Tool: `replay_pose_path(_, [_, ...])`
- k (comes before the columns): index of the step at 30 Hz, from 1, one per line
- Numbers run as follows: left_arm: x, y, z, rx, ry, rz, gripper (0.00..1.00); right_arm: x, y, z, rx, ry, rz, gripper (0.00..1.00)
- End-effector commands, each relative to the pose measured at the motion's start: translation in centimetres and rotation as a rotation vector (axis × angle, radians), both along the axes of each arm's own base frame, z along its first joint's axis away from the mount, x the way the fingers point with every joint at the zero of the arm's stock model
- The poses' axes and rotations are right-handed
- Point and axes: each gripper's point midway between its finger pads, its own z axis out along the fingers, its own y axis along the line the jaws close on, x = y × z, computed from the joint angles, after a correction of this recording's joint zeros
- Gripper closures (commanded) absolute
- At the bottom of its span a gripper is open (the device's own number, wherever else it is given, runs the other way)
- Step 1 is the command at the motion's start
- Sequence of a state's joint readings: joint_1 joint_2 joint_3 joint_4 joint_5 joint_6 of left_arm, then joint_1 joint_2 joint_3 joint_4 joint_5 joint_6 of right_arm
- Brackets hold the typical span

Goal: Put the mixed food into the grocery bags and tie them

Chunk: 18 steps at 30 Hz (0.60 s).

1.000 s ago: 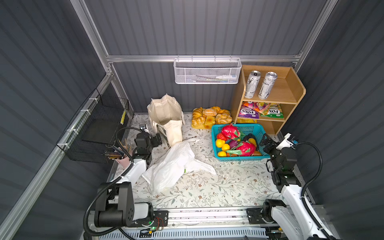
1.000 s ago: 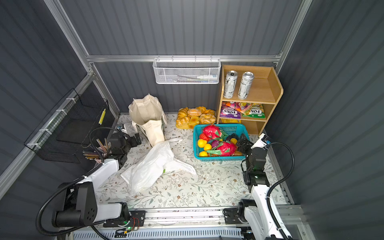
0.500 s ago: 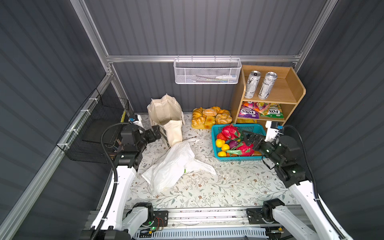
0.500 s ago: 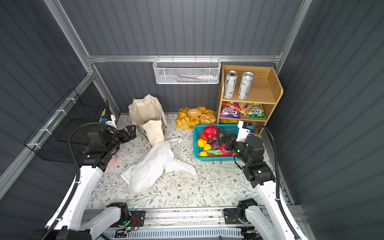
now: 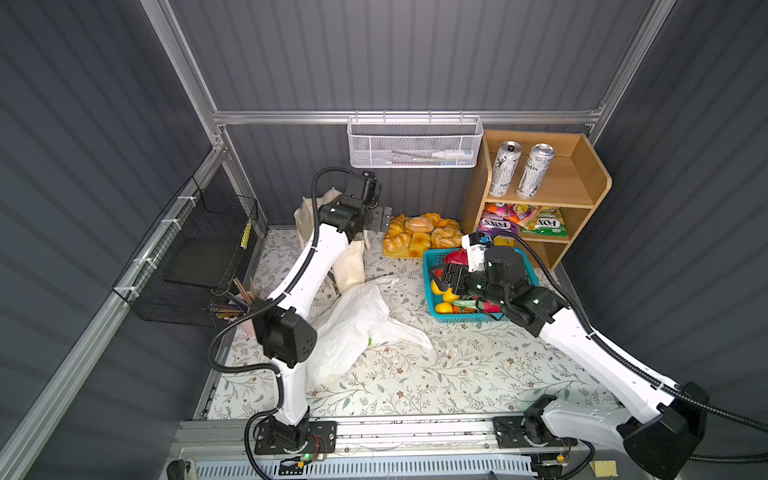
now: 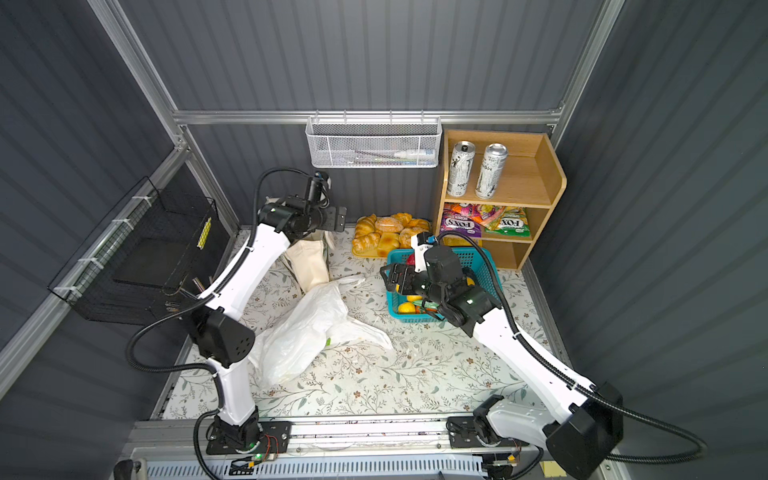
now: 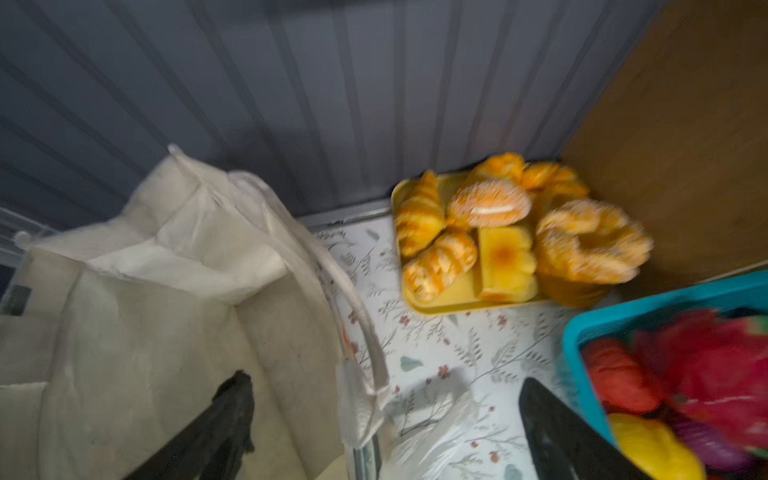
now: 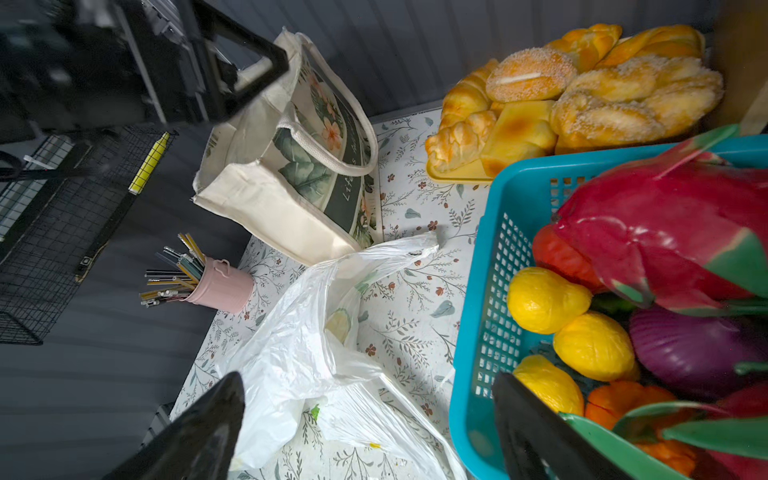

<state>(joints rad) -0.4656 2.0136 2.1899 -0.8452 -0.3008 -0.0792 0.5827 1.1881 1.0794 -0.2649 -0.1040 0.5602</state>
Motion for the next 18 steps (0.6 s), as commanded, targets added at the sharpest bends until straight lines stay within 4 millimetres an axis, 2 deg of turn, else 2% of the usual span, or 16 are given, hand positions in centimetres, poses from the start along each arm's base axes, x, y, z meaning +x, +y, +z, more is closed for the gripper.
replay_pose_path(1, [-1.9, 3.2, -3.5, 0.233, 0.141, 0.037, 0.00, 0.1, -0.7, 0.2, -0.036, -0.006, -0.033, 0.07])
replay_pose_path(5, [-1.7, 2.9, -5.4, 0.242, 0.179, 0.034, 0.01, 0.0, -1.0, 0.2, -0.052, -0.013, -0.036, 0.08])
replay_pose_path(6, [-1.8, 2.7, -5.8, 0.236, 0.190, 0.023, 0.06, -0.1, -1.1, 0.1, -0.057, -0.014, -0.035, 0.09])
replay_pose_path(8, [-2.0, 2.2, -6.0, 0.211, 0.200, 0.005, 0.22, -0.3, -1.2, 0.1, -0.068, -0.016, -0.033, 0.10])
replay_pose_path(11, [-2.3, 1.7, -5.3, 0.164, 0.172, -0.017, 0.54, -0.5, -1.4, 0.0, -0.077, -0.021, -0.029, 0.16])
replay_pose_path(12, [-2.5, 1.6, -5.0, 0.153, 0.161, -0.025, 0.67, -0.5, -1.5, -0.1, -0.079, -0.019, -0.032, 0.17])
replay_pose_path(14, [-2.9, 1.4, -4.4, 0.133, 0.147, -0.044, 0.86, -0.6, -1.5, -0.2, -0.078, -0.019, -0.027, 0.21])
replay_pose_path(16, [-3.4, 1.0, -3.8, 0.109, 0.142, -0.071, 0.97, -0.6, -1.4, -0.3, -0.080, -0.015, -0.025, 0.24])
replay_pose_path(18, [-4.0, 0.5, -3.1, 0.080, 0.138, -0.101, 1.00, -0.4, -1.3, -0.2, -0.079, -0.017, -0.023, 0.26])
